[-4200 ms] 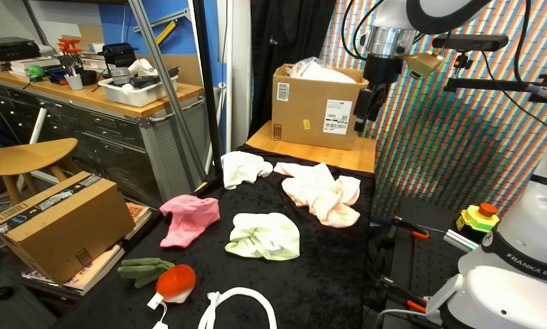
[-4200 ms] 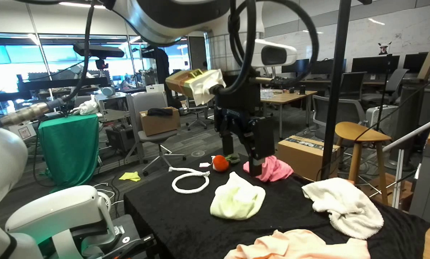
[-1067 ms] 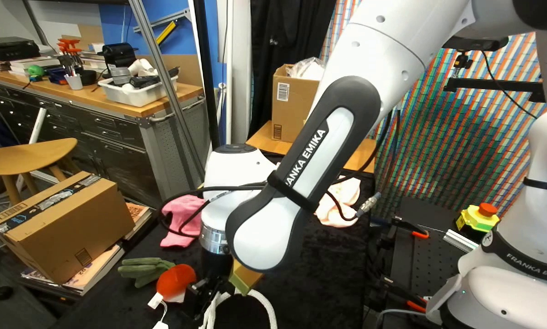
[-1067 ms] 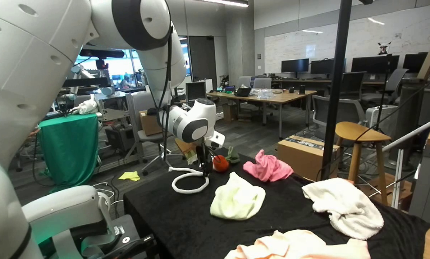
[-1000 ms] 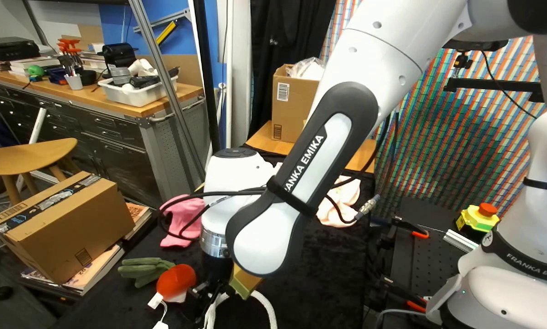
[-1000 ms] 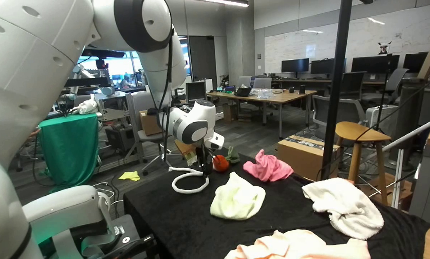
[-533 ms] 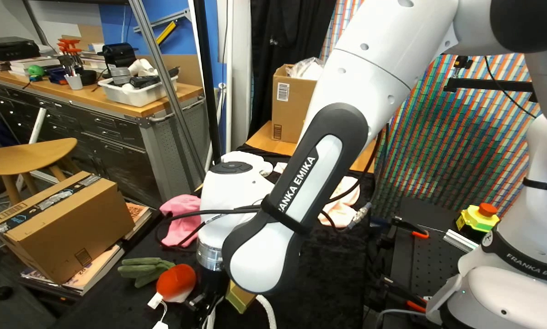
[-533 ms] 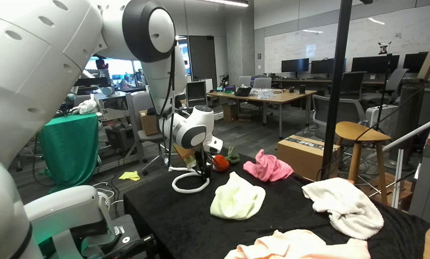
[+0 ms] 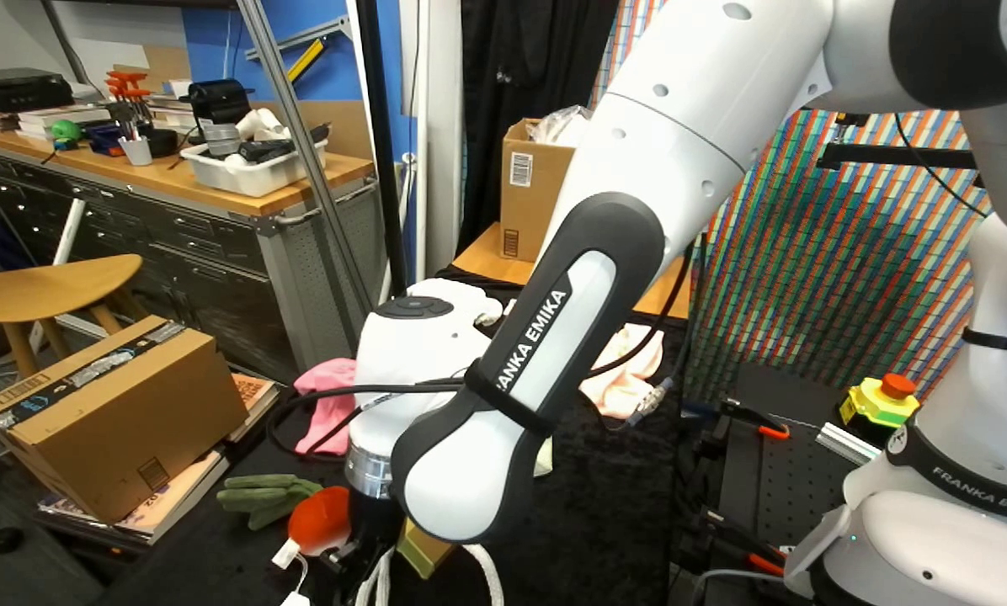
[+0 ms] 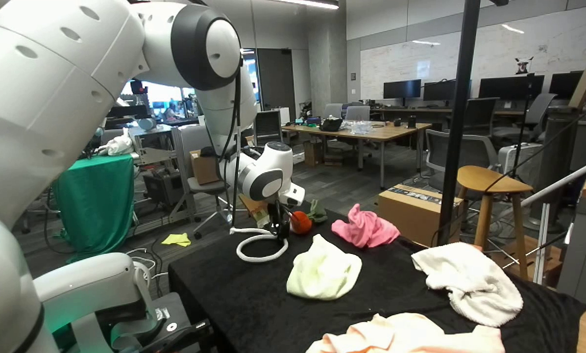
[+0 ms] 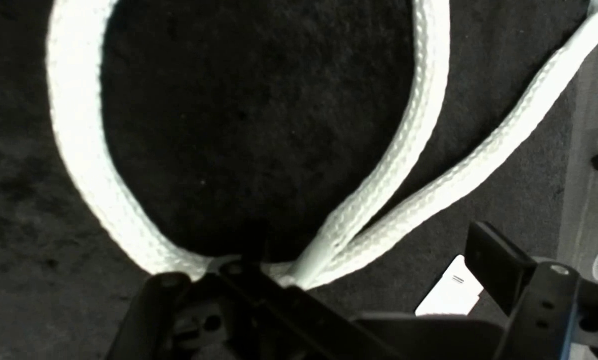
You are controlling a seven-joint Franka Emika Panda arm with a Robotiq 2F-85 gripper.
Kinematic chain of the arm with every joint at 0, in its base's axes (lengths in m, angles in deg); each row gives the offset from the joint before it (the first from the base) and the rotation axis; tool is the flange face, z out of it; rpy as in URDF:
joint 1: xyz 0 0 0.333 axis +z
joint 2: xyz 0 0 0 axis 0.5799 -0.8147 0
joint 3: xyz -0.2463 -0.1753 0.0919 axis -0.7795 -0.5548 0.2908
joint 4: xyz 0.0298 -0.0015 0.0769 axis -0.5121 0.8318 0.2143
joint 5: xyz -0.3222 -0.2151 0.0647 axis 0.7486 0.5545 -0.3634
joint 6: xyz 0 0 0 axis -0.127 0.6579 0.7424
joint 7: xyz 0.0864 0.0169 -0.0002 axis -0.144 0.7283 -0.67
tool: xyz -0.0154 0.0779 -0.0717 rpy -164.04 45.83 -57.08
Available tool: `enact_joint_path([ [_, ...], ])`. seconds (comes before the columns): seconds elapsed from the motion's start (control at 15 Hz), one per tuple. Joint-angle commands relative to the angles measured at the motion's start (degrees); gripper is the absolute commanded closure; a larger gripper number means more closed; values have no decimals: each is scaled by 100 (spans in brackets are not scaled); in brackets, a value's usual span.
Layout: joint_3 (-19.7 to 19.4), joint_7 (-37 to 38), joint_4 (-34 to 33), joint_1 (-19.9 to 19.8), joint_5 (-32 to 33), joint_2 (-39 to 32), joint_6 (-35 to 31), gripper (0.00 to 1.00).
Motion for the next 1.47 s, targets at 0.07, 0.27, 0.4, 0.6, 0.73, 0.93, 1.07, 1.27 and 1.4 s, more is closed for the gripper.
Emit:
enact_joint_path([
  [0.07,35,41,-276,20,-25,-164,-109,0],
  [0.27,27,59,-331,45,-20,-199,-129,0],
  [0.4,23,58,-365,44,-16,-223,-109,5],
  [0.6,23,51,-407,34,-15,-245,-82,31],
  [0.73,29,48,-415,21,-19,-236,-54,46],
  [0.93,34,46,-424,10,-23,-201,-28,70],
  [1.07,44,41,-410,-1,-27,-152,-16,84],
  [1.27,38,39,-389,1,-20,-93,-12,93],
  [1.4,19,24,-340,2,8,-17,32,90],
])
